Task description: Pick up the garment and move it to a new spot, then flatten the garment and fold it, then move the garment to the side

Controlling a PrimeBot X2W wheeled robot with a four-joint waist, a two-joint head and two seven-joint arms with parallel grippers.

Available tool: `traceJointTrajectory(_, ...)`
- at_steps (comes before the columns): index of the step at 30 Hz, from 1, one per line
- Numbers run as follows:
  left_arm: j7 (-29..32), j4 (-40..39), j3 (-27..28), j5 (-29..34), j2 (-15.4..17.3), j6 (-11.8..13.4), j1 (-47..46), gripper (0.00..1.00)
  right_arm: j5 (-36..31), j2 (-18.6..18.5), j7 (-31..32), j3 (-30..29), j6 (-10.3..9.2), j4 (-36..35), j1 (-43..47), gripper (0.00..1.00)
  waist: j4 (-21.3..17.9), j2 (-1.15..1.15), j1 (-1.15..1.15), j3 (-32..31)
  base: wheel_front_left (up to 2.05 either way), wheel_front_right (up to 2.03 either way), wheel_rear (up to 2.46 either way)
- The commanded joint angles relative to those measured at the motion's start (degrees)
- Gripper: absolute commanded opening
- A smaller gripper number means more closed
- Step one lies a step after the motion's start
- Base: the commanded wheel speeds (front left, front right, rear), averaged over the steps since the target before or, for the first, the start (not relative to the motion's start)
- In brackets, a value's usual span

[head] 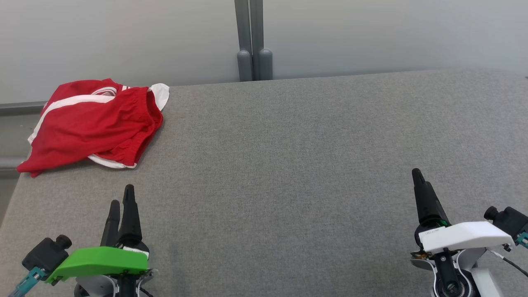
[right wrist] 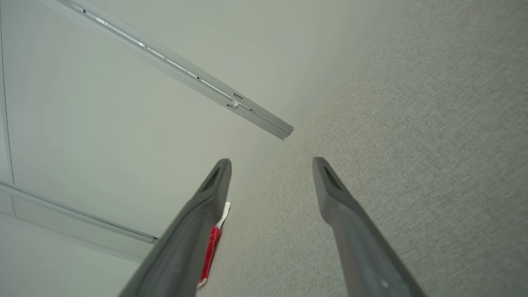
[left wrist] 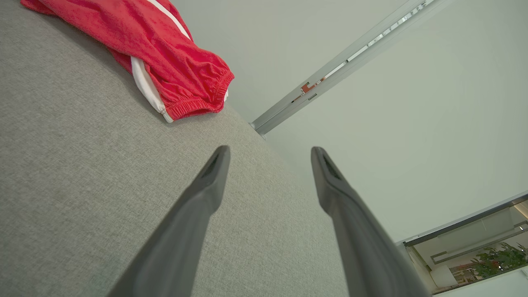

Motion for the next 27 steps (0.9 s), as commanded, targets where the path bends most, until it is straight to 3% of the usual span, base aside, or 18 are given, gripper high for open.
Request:
traceJointTrajectory(1, -0.5, -1.1, -0.2, 2.6, 0.4, 0.4, -0.1, 1.0, -2.7, -0.3, -0.7, 0.5, 0.02, -1.3, -0.1, 1.0, 0.0, 0.0, 0.0, 0.0, 0.0, 0.0, 0.0)
traceJointTrajectory(11, -2.3, -1.5, -1.2, 13.6, 0.5, 1.6, 0.7, 1.0, -12.2, -0.4, -2.5, 1.7, 0.03, -2.3, 0.2, 1.0, 0.0, 0.0, 0.0, 0.0, 0.0, 0.0, 0.0)
traceJointTrajectory(27, -4.8, -1.5, -2.7, 25.6, 0.6, 2.9, 1.4, 1.0, -26.8, -0.5, -5.0, 4.3, 0.04, -1.8, 0.5, 1.0, -0.1, 0.0, 0.0, 0.2, 0.0, 0.0, 0.0)
